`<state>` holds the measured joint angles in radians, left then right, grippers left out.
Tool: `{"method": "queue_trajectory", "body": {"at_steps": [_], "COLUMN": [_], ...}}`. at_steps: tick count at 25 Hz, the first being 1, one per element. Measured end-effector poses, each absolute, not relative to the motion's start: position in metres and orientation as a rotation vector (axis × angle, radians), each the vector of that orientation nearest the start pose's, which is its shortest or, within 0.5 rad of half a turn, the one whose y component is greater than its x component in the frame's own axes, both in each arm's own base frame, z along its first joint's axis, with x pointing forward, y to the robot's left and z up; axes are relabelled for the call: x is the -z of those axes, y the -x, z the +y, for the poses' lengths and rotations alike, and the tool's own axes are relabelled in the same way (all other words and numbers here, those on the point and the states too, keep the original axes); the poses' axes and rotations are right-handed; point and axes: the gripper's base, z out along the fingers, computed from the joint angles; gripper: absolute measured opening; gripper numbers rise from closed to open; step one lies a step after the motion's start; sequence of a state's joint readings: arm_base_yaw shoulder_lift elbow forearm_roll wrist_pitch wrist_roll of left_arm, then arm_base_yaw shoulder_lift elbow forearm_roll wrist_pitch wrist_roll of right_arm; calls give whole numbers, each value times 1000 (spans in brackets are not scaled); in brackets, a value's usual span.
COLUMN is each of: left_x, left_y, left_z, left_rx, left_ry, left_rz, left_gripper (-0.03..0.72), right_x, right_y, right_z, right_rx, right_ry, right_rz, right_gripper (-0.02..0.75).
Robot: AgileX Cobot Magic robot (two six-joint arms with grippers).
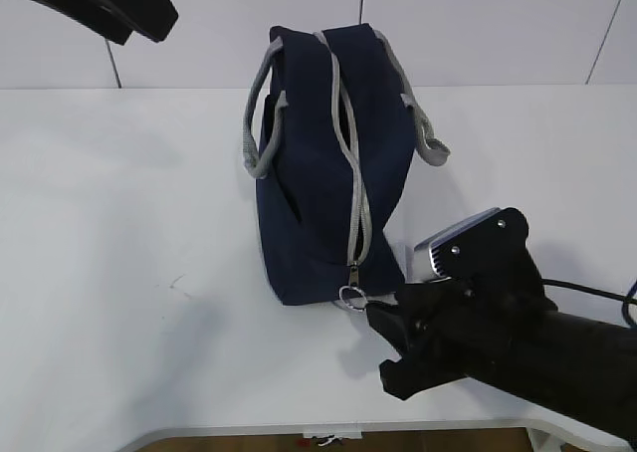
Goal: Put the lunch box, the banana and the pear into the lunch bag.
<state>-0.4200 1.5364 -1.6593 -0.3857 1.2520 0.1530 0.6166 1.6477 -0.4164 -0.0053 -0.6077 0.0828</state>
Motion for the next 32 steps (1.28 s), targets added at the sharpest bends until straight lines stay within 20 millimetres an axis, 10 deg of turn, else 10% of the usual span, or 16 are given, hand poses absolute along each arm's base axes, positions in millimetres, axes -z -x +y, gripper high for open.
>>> {"method": "queue_trajectory", "body": {"at_steps": [32], "left_x": [-408], "left_y": [-274], "left_z": [-157], "left_rx": [611], "left_ry": [-708], "left_rz": [2511], "left_gripper": [352], "right_x": [-115], "right_y": [-227], "right_z": [168], "right_rx": [-473], "right_ry": [629], "right_rz": [1943], "right_gripper": [262]}}
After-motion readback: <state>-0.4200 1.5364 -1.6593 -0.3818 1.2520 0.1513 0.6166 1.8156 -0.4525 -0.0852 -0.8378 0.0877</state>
